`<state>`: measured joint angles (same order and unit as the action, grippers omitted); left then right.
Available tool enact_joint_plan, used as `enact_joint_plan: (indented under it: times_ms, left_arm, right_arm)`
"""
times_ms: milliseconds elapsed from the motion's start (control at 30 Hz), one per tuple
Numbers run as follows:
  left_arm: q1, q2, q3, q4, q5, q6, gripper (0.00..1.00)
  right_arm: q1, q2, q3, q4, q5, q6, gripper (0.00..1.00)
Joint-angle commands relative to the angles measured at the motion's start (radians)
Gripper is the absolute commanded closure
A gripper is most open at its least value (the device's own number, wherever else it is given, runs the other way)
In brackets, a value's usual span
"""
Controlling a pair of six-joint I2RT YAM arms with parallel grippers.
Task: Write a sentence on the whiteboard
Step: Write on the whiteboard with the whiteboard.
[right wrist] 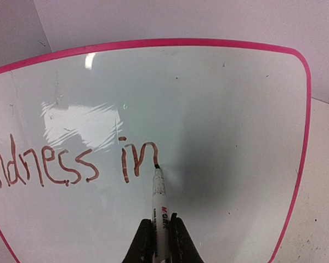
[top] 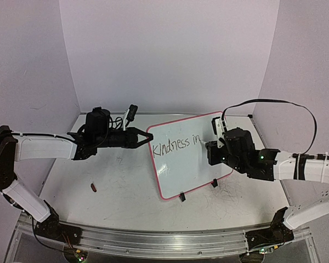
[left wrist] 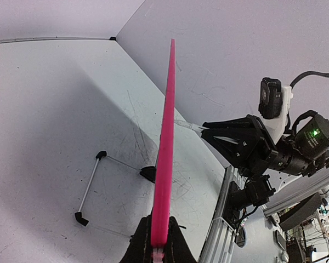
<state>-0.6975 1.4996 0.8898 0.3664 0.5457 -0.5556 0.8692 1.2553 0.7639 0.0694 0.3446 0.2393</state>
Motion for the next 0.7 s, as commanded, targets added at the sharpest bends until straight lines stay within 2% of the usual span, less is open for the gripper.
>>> enact_joint_plan:
  times_ms: [0,367,667]
  left_arm:
    - [-0.010,-0.006,0.021,-0.001,0.008,-0.021,1.00]
    - [-0.010,-0.009,0.018,-0.001,0.006,-0.023,1.00]
    - [-0.010,-0.020,0.016,-0.001,0.008,-0.021,1.00]
  right_arm:
    - [-0.004,-0.016,-0.006,-0.036,-0.014,0.018,1.00]
    - [-0.014,-0.073,0.031,-0.024,-0.030,0.001,1.00]
    - [-0.147,-0.114,0.000,0.030,-0.171,-0.060,1.00]
